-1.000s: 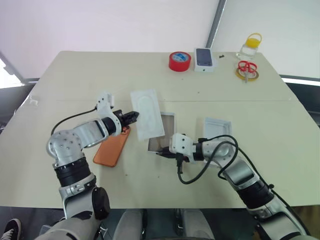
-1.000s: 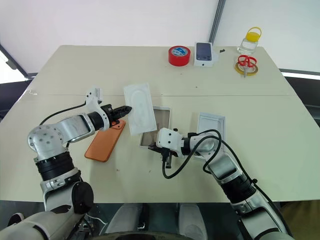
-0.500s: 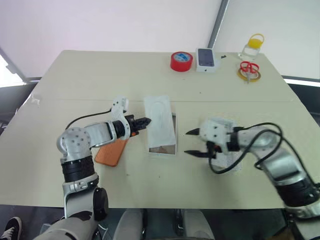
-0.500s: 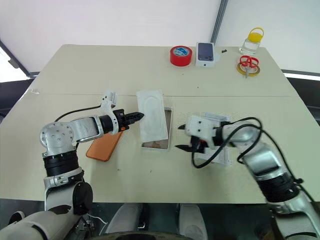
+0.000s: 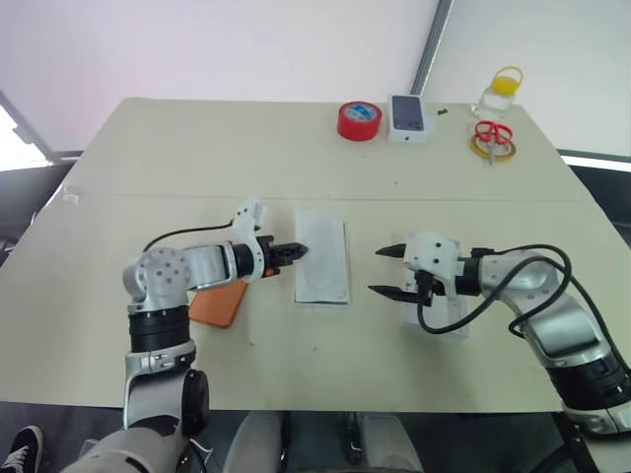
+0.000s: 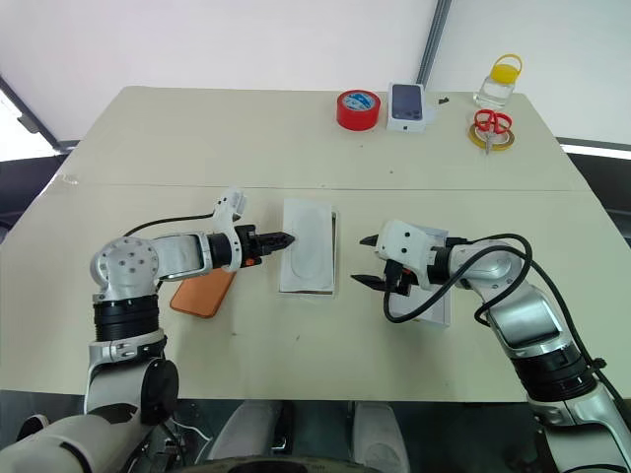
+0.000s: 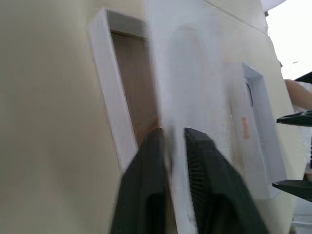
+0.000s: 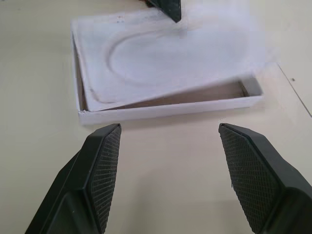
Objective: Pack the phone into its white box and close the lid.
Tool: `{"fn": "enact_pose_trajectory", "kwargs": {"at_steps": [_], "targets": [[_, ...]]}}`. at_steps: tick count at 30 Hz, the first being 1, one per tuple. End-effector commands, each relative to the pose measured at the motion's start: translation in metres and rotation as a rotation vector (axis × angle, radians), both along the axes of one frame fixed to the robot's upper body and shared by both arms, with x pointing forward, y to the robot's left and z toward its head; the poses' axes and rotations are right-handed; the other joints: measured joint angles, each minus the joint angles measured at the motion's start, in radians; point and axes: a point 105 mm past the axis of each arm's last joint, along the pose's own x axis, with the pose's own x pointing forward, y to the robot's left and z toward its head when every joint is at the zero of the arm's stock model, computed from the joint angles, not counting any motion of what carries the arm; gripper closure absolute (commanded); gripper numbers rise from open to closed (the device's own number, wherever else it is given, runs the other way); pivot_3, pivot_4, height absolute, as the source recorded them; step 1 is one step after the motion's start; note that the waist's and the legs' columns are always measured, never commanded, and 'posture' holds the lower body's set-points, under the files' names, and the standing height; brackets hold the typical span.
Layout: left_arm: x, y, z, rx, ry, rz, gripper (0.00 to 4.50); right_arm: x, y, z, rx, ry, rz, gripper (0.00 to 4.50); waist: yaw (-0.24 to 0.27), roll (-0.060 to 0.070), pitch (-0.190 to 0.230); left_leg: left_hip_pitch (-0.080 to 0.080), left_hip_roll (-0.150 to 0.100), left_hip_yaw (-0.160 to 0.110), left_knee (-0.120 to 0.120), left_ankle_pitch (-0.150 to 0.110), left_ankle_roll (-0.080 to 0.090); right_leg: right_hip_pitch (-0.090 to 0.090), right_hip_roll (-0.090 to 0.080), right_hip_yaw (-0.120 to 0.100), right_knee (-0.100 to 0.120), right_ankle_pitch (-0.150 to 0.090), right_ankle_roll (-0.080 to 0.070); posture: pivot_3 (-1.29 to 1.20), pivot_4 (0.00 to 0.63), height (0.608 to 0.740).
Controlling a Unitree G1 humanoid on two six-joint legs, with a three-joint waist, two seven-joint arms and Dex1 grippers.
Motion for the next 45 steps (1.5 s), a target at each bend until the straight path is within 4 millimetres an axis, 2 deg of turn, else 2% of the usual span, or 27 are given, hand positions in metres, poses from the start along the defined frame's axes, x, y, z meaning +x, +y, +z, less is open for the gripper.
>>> {"fn": "enact_pose_trajectory", "kwargs": {"at_steps": [1, 7, 10, 14, 18, 21, 23, 25, 26, 32, 34, 37, 41, 45], "targets": [[0.005, -0.002, 0.012, 0.036, -0.093, 0.010, 1.81, 0.002, 0.005, 0.009, 0.040, -0.043, 0.004, 1.13, -0.002, 0.000, 0.000, 0.000, 0.000, 0.000, 0.000, 0.000, 0.000, 0.000, 0.000, 0.000, 0.000, 0.000, 0.000, 0.00, 0.150, 0.739], [0.014, 0.001, 0.032, 0.006, -0.168, 0.034, 1.81, 0.003, 0.017, 0.012, 0.080, -0.056, 0.020, 1.13, -0.001, 0.000, 0.000, 0.000, 0.001, 0.000, 0.000, 0.000, 0.000, 0.000, 0.001, 0.000, 0.000, 0.000, 0.000, 0.00, 0.150, 0.739], [0.008, 0.002, 0.036, 0.045, -0.196, -0.004, 1.81, 0.006, 0.022, 0.015, 0.106, -0.065, 0.019, 1.13, -0.002, 0.000, 0.000, 0.000, 0.001, 0.000, 0.000, 0.000, 0.000, 0.000, 0.001, 0.000, 0.000, 0.000, 0.000, 0.00, 0.150, 0.739], [0.000, 0.003, 0.037, 0.184, -0.293, -0.065, 1.81, 0.010, 0.026, 0.013, 0.108, -0.068, 0.026, 1.13, -0.003, 0.000, 0.001, 0.000, 0.001, 0.000, -0.001, 0.000, 0.000, 0.000, 0.001, 0.000, 0.000, 0.000, 0.000, 0.00, 0.150, 0.739], [0.008, 0.014, 0.051, 0.209, -0.403, -0.002, 1.81, 0.017, 0.031, 0.022, 0.154, -0.090, 0.029, 1.13, -0.002, 0.000, 0.001, 0.000, 0.001, 0.000, 0.000, 0.000, 0.000, 0.000, 0.000, 0.000, 0.000, 0.000, 0.000, 0.00, 0.150, 0.739], [0.012, 0.029, 0.056, 0.295, -0.541, 0.024, 1.77, 0.023, 0.043, 0.025, 0.185, -0.115, 0.033, 2.00, -0.008, 0.000, 0.001, 0.001, 0.001, 0.000, 0.000, 0.000, -0.001, 0.000, 0.001, 0.000, 0.000, 0.000, -0.001, 0.00, 0.150, 0.739], [0.010, 0.038, 0.056, 0.285, -0.580, 0.023, 1.77, 0.029, 0.053, 0.021, 0.193, -0.136, 0.025, 2.95, -0.013, 0.001, 0.001, 0.001, 0.002, 0.000, -0.002, 0.000, -0.001, -0.001, 0.002, 0.001, 0.000, 0.000, -0.001, 0.00, 0.150, 0.739], [0.008, 0.052, 0.051, 0.298, -0.574, 0.044, 1.77, 0.034, 0.065, 0.015, 0.196, -0.149, 0.034, 4.07, -0.019, 0.001, 0.001, 0.001, 0.002, 0.000, -0.003, 0.001, -0.001, -0.001, 0.001, 0.001, 0.000, 0.000, -0.001, 0.00, 0.150, 0.739], [0.007, 0.059, 0.048, 0.303, -0.569, 0.061, 1.77, 0.036, 0.070, 0.013, 0.197, -0.155, 0.035, 4.46, -0.023, 0.001, 0.002, 0.001, 0.002, 0.000, -0.003, 0.001, -0.001, -0.002, 0.001, 0.001, 0.000, 0.000, -0.001, 0.00, 0.150, 0.739], [0.010, 0.119, 0.017, 0.383, -0.502, 0.198, 1.77, 0.047, 0.092, -0.003, 0.126, -0.173, 0.080, 4.46, -0.025, 0.002, 0.003, 0.000, 0.001, 0.001, -0.002, 0.000, -0.001, -0.002, 0.001, 0.001, 0.000, 0.000, -0.001, 0.00, 0.150, 0.739], [0.011, 0.131, 0.013, 0.375, -0.475, 0.237, 1.77, 0.048, 0.097, -0.008, 0.120, -0.167, 0.098, 4.46, -0.026, 0.002, 0.003, 0.000, 0.002, 0.001, -0.002, 0.000, -0.001, -0.002, 0.001, 0.000, 0.001, 0.000, -0.001, 0.00, 0.150, 0.739], [0.010, 0.135, 0.013, 0.394, -0.482, 0.244, 1.77, 0.052, 0.097, -0.022, 0.085, -0.146, 0.095, 4.46, -0.022, 0.002, 0.003, 0.000, 0.002, 0.000, -0.002, 0.000, 0.000, -0.002, 0.000, 0.000, 0.001, 0.000, 0.000, 0.00, 0.150, 0.739], [0.003, 0.138, 0.012, 0.403, -0.487, 0.256, 1.77, 0.056, 0.083, -0.046, -0.001, -0.120, 0.076, 4.46, -0.026, 0.002, 0.003, 0.000, 0.001, 0.001, -0.002, -0.001, 0.002, -0.002, -0.002, 0.001, 0.000, 0.000, 0.000, 0.00, 0.150, 0.739], [-0.002, 0.139, 0.008, 0.398, -0.470, 0.273, 1.77, 0.054, 0.070, -0.048, -0.065, -0.139, 0.087, 4.46, -0.023, 0.002, 0.003, 0.000, 0.001, 0.001, -0.002, -0.001, 0.002, -0.002, -0.003, 0.001, 0.001, 0.000, 0.000, 0.00, 0.150, 0.739]]}}
